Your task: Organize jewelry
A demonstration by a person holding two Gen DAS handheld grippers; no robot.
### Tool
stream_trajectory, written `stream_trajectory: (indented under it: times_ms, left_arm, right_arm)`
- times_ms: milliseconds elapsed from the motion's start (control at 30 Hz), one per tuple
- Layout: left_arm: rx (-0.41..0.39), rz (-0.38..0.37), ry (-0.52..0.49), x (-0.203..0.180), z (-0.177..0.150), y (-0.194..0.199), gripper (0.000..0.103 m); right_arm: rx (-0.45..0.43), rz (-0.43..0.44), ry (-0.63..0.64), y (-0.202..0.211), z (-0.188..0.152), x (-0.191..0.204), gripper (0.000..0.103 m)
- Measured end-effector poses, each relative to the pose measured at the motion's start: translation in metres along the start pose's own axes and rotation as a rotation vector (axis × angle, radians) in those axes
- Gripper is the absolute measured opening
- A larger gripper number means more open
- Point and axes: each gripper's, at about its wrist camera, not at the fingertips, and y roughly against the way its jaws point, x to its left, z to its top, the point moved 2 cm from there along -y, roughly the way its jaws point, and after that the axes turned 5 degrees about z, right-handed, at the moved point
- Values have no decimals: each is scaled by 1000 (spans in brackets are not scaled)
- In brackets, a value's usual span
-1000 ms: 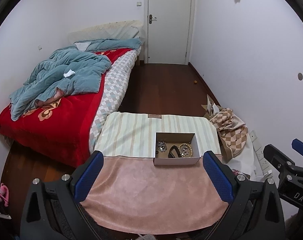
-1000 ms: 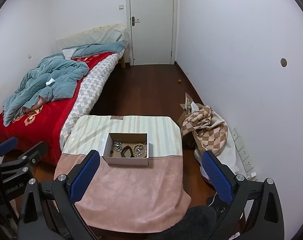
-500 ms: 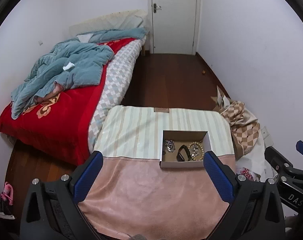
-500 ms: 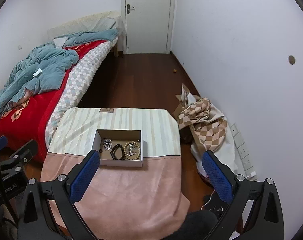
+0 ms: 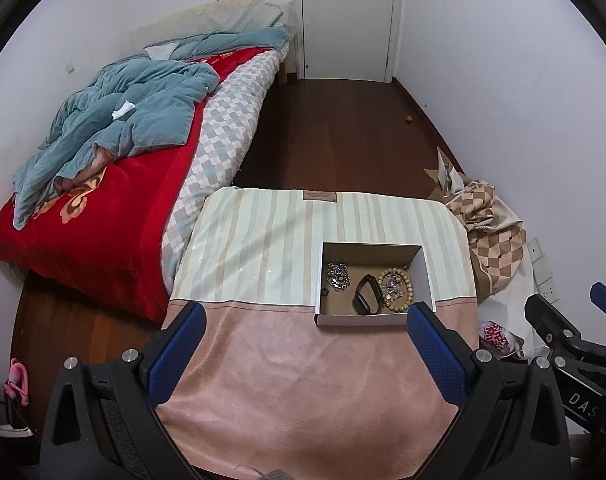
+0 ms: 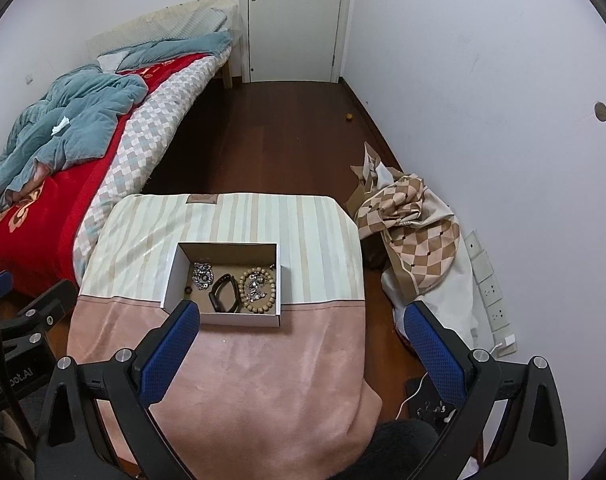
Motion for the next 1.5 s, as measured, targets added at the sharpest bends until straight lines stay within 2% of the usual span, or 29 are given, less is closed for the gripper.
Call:
stream_trajectory:
  times_ms: [1500]
  left_arm:
    - [-39,17,-25,1,-9,16,103]
  right_arm:
    - [-5,21,3,12,-7,0,103]
